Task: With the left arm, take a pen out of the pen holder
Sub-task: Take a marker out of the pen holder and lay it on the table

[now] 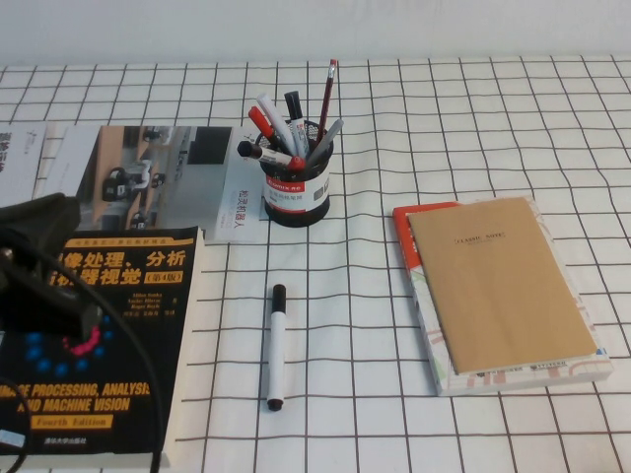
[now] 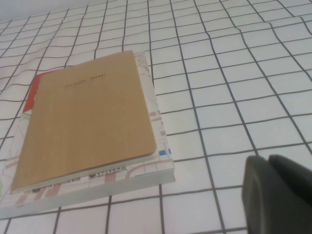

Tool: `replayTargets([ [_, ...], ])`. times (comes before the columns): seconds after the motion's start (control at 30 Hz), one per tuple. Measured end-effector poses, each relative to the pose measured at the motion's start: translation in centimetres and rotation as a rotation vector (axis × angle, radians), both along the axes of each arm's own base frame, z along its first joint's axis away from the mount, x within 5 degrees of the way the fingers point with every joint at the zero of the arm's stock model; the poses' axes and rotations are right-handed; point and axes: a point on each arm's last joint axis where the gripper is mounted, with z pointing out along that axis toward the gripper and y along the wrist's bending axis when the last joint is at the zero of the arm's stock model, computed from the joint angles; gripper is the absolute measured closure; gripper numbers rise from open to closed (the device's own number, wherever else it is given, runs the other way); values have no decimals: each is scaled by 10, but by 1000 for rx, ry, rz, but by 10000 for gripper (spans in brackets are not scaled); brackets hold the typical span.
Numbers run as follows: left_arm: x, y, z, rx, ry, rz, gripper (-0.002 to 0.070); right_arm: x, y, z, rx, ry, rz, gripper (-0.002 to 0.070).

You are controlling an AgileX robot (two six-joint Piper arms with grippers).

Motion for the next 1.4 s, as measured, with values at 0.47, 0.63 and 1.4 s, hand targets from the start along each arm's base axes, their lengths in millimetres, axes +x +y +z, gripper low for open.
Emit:
replayTargets([
  [0.47,-63,37,-103,-61,-44,117,677,0,0,0,0,0,0,692],
  [0.63,-82,53,-128,-120,-135,275,677,0,0,0,0,0,0,692],
  [1.4,-96,59,-154,-51,73,383,677,0,0,0,0,0,0,692],
])
